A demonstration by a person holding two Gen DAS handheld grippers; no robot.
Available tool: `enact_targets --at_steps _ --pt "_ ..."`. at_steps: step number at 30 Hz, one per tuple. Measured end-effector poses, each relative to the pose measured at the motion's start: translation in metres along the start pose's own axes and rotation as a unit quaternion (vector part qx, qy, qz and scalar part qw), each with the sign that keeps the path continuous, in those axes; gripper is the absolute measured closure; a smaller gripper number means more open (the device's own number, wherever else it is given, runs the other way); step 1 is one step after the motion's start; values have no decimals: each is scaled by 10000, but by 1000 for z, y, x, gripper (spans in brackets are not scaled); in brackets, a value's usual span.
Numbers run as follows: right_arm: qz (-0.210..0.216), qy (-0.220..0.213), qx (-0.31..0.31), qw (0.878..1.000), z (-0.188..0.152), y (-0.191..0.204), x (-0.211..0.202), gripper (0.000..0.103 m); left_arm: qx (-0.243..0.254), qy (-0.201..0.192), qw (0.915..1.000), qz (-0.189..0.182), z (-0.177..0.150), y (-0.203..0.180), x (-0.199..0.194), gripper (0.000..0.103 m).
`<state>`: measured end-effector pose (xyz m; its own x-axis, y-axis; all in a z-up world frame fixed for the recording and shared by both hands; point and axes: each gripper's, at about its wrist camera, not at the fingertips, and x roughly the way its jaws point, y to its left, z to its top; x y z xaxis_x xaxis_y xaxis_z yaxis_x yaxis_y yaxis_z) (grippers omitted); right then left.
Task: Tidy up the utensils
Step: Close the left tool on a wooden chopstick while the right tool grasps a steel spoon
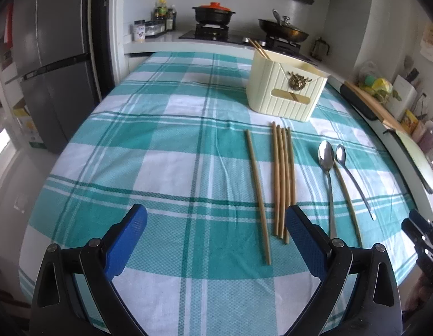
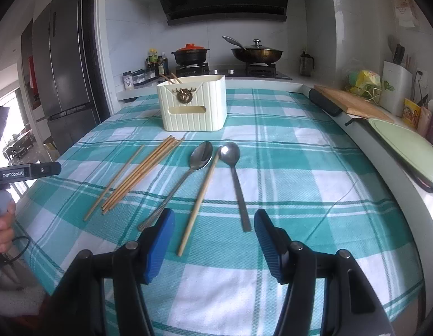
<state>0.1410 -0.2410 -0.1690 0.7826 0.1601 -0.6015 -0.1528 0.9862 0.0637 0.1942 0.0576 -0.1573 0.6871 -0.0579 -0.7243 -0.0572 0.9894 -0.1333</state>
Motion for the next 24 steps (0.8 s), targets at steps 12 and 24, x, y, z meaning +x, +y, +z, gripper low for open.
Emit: enact_targets --at_steps 12,24 --pt "-17 588 -498 9970 35 -20 56 43 203 514 9983 -199 44 -1 58 4" --pt "91 1409 -725 9873 48 -17 152 43 327 881 9955 -147 74 -17 125 4"
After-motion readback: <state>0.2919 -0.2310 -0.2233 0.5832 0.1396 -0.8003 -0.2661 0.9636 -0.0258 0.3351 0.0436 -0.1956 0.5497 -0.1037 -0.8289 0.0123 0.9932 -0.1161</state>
